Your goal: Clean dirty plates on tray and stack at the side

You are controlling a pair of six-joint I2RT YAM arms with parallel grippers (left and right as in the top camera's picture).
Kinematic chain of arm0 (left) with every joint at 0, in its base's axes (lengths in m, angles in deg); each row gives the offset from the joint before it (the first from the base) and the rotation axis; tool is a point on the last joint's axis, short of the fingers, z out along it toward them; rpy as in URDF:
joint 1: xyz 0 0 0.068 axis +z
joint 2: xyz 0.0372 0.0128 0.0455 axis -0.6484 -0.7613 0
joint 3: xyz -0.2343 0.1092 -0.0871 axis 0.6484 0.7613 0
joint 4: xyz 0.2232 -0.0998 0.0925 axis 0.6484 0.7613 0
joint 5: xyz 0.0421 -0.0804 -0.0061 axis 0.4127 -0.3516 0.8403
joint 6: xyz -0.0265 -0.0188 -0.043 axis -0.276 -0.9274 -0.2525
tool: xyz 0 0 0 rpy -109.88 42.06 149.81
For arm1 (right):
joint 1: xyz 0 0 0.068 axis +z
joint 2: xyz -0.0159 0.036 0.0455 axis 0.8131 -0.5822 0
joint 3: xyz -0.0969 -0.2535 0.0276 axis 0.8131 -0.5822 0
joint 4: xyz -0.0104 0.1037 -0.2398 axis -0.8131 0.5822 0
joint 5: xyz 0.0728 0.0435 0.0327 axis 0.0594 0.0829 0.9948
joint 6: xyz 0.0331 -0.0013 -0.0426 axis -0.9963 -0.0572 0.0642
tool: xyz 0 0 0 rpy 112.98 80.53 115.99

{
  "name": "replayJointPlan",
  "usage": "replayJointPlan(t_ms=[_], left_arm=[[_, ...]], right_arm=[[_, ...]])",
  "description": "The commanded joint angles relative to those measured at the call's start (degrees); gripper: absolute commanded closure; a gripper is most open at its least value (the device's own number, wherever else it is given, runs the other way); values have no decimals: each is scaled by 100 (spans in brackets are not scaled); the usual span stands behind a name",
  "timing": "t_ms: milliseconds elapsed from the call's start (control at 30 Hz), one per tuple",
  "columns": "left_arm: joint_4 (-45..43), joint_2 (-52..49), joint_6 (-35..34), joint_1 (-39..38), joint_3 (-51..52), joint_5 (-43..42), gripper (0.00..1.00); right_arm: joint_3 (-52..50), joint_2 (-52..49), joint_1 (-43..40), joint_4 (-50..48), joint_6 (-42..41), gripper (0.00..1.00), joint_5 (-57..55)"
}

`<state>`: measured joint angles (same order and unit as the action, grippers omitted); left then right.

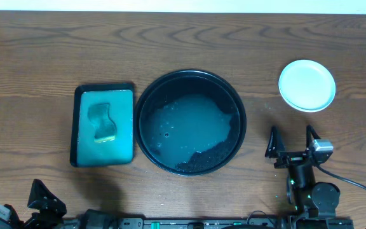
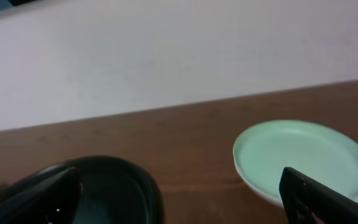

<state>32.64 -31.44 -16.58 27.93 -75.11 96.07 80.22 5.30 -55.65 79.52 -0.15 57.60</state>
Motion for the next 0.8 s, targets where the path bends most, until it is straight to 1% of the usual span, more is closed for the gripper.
replayJointPlan(t_ms=[0, 167, 267, 400, 533, 767], left_arm=[[0, -4, -28, -13, 0, 118, 19], [0, -4, -28, -13, 0, 120, 19], [0, -4, -26, -13, 0, 120, 19], [2, -4, -28, -13, 0, 118, 19], [0, -4, -28, -13, 0, 120, 19], [0, -4, -28, -13, 0, 118, 19]], right_arm=[[-26, 44, -17, 402, -66, 1, -11], [-26, 44, -13, 404, 251, 1, 22], [-26, 44, -13, 402, 627, 1, 116], [-26, 44, -13, 402, 756, 1, 136], [-26, 44, -13, 402, 1108, 1, 140], [-26, 44, -15, 398, 1180, 1, 114]])
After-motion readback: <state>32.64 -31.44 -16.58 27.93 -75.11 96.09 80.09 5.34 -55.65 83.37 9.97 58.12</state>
